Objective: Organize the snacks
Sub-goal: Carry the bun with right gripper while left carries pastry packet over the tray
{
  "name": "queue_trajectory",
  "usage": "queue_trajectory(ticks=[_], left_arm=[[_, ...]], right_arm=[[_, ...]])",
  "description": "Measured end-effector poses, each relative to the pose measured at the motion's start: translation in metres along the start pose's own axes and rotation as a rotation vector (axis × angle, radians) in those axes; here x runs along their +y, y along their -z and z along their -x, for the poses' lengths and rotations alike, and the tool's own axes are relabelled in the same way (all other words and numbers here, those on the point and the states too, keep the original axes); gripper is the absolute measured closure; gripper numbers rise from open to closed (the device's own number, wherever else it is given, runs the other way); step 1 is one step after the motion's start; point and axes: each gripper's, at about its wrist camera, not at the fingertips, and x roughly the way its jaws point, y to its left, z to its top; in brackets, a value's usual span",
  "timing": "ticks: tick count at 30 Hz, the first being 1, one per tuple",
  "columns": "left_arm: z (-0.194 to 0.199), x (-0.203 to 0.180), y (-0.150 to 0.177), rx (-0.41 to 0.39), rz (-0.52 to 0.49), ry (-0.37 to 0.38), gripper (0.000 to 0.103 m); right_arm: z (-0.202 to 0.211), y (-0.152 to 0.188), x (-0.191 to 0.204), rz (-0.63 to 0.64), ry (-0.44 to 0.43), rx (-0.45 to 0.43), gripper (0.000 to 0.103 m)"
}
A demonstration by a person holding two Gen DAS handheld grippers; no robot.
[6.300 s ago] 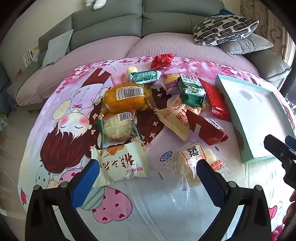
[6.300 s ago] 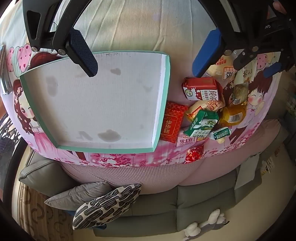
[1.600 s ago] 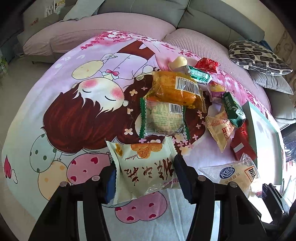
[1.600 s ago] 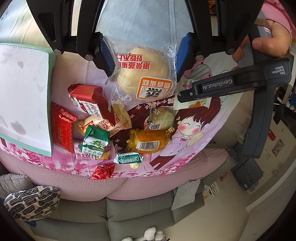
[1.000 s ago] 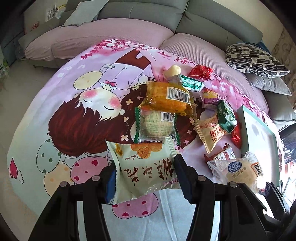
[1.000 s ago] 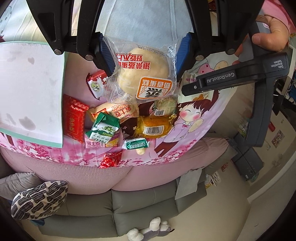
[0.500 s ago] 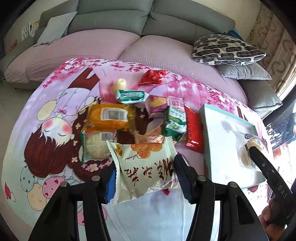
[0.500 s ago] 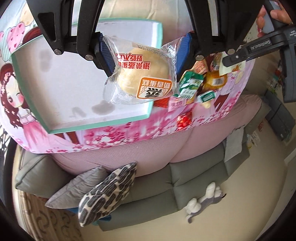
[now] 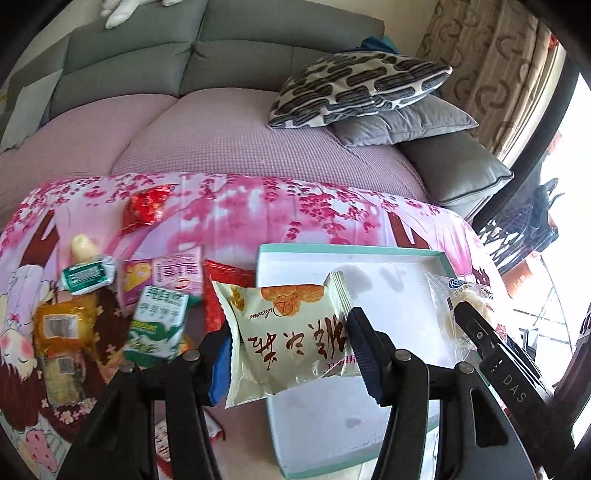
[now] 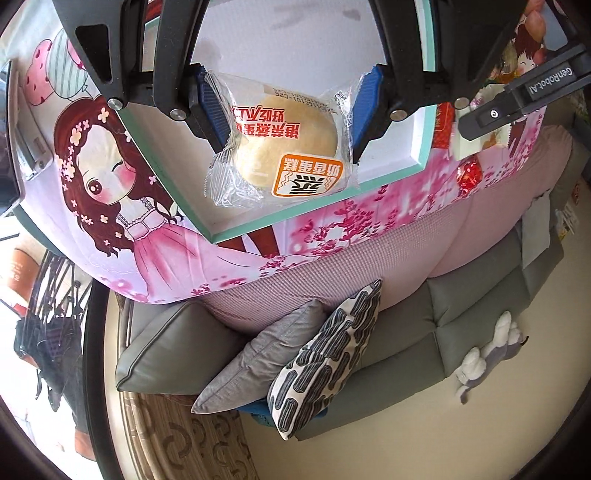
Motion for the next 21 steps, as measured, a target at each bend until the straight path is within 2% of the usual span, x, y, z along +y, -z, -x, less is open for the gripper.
queue_trajectory(ticks=[3,10,21], left_arm=[[-0.026,-0.015,-0.001,0.029,-0.022,0.031,0.044],[-0.064,-0.026,-0.008,0.051,-0.044,0.014,0.044],[-0.107,-0.034,-0.010,0.073,-0.077,-0.011,0.044]], right_arm=[[-0.014,-0.003,-0.004,0.001,0.019,0.004,0.040],[-0.044,-0.010,-0.005,0.046,0.072,0.014,0.040],[-0.071,-0.009,-0.023,0.022,0.112,0.056,0.040]])
